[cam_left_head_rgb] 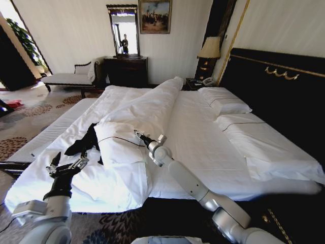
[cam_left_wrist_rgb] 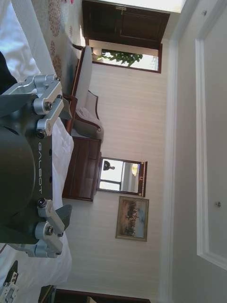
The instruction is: Fold the clothes on the bed.
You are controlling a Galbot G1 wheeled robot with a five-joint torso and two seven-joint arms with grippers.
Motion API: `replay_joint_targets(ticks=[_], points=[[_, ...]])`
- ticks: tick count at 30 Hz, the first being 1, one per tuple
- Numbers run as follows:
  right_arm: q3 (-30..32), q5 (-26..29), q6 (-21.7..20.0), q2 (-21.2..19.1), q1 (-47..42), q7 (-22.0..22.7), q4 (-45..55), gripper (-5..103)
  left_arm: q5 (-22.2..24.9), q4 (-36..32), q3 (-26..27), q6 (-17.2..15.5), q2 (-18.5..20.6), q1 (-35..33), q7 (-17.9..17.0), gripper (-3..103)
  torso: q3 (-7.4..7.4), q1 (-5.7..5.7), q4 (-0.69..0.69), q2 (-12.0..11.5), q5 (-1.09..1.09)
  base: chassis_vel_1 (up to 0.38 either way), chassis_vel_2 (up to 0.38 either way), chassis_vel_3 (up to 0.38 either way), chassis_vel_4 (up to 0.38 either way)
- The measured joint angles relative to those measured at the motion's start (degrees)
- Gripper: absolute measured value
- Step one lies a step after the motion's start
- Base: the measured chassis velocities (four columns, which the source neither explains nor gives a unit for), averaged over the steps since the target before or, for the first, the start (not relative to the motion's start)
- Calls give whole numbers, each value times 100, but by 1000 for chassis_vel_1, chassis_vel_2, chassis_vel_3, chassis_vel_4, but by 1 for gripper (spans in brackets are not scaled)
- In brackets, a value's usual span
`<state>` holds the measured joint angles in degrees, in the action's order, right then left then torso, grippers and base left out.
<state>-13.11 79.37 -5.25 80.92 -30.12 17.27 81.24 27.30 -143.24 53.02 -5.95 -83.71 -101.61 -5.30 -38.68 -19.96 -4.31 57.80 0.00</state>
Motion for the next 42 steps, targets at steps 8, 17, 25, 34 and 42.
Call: replay_joint_targets(ticks=[8,17,25,34,42], points=[[55,-31,55,-23,-85,-64,96,30,-7,0,-3,1,0,-1,0,100,0,0,0,0,0,0,0,0,0],[93,-41,190,33,-85,-154,181,2,-12,0,-2,11,-5,-2,0,100,0,0,1,0,0,0,0,0,0],[490,-75,515,-69,-445,-311,727,1,-8,0,-20,12,1,31,-1,100,0,0,2,0,1,0,0,0,0],[1716,-397,875,-457,-1818,-619,2048,1,-32,0,-189,12,1,150,-5,100,1,0,-2,0,2,0,0,0,0],[3027,-742,1262,-608,-2820,-805,2987,1,-72,0,-311,5,-19,244,3,100,1,0,1,0,2,0,0,0,0]])
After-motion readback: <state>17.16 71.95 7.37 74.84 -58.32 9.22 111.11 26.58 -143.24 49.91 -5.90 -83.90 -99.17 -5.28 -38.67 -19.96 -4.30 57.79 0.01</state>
